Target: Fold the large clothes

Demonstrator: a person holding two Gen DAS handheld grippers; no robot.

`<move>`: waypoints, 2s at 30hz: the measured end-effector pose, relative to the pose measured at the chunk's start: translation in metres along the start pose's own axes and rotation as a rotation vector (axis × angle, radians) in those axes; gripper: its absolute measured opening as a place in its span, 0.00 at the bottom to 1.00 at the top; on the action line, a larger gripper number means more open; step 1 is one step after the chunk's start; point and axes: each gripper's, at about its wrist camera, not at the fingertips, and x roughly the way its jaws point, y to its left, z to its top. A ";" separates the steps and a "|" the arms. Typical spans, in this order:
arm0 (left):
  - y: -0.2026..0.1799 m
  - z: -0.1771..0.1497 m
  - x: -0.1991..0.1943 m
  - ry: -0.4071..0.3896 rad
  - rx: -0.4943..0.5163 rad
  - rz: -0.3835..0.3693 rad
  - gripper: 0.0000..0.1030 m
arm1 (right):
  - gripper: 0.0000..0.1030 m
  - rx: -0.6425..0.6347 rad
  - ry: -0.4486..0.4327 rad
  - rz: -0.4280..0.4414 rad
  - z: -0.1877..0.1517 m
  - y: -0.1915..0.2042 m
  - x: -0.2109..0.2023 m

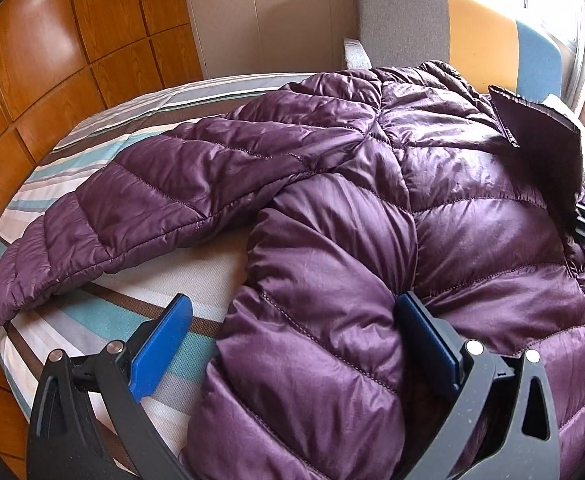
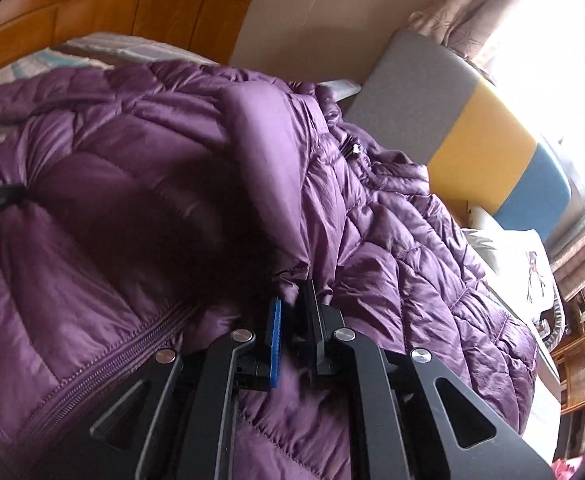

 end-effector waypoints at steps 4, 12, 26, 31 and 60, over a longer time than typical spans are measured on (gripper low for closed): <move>-0.001 0.002 -0.001 0.004 0.005 0.008 0.98 | 0.31 0.045 -0.008 0.036 -0.004 -0.010 -0.015; -0.025 0.040 -0.048 -0.151 0.006 -0.113 0.98 | 0.74 0.319 -0.062 -0.046 -0.044 -0.060 -0.066; -0.128 0.088 0.013 0.027 0.094 -0.312 0.19 | 0.51 0.761 0.006 -0.321 -0.119 -0.153 -0.094; -0.092 0.080 0.000 -0.042 0.037 -0.268 0.07 | 0.44 0.793 0.024 -0.273 -0.113 -0.170 -0.073; -0.054 0.056 0.011 -0.025 -0.028 -0.153 0.75 | 0.44 0.662 0.092 -0.169 -0.085 -0.118 -0.052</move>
